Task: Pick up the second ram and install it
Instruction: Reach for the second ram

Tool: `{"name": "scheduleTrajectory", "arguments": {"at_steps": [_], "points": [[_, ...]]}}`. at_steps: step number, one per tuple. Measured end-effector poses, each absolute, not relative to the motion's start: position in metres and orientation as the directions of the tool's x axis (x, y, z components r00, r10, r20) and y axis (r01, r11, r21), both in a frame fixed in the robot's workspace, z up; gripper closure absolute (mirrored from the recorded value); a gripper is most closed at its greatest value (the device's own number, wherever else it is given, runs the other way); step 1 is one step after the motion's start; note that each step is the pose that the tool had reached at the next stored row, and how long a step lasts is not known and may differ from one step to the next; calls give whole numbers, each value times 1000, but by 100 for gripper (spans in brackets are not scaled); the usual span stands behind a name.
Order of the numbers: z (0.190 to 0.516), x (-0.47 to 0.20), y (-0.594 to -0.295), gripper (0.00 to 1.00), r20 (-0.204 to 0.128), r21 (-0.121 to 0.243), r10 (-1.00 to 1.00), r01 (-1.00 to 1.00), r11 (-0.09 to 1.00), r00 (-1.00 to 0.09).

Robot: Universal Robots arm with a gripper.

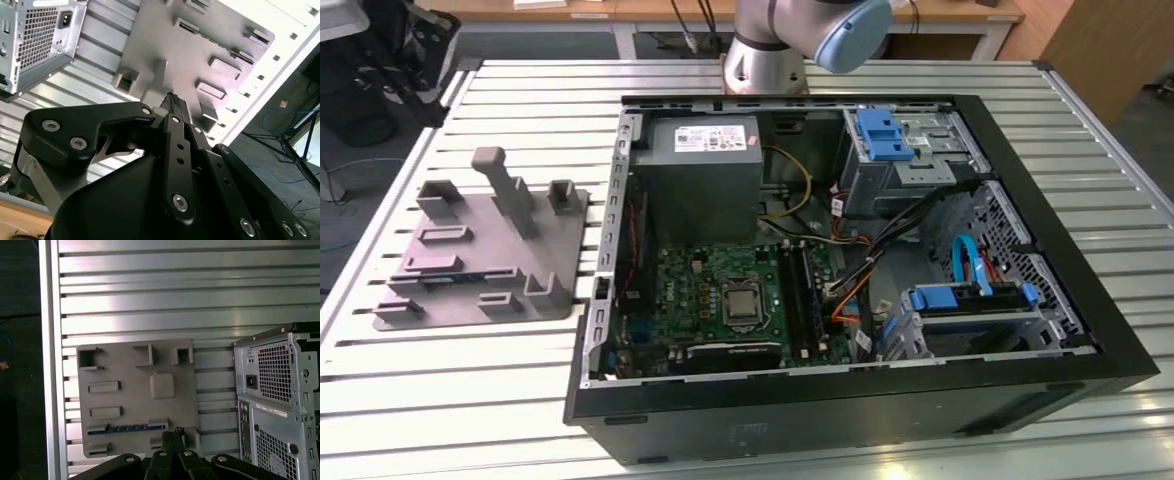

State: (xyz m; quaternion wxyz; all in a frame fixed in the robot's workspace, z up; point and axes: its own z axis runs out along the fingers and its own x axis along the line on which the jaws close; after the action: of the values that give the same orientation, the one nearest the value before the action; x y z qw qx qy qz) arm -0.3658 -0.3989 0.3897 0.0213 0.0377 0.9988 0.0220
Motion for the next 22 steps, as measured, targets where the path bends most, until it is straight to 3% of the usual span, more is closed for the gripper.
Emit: {"name": "scheduleTrajectory", "arguments": {"at_steps": [22], "points": [[369, -425, -399, 90, -41, 46, 76, 74, 996, -996]]}}
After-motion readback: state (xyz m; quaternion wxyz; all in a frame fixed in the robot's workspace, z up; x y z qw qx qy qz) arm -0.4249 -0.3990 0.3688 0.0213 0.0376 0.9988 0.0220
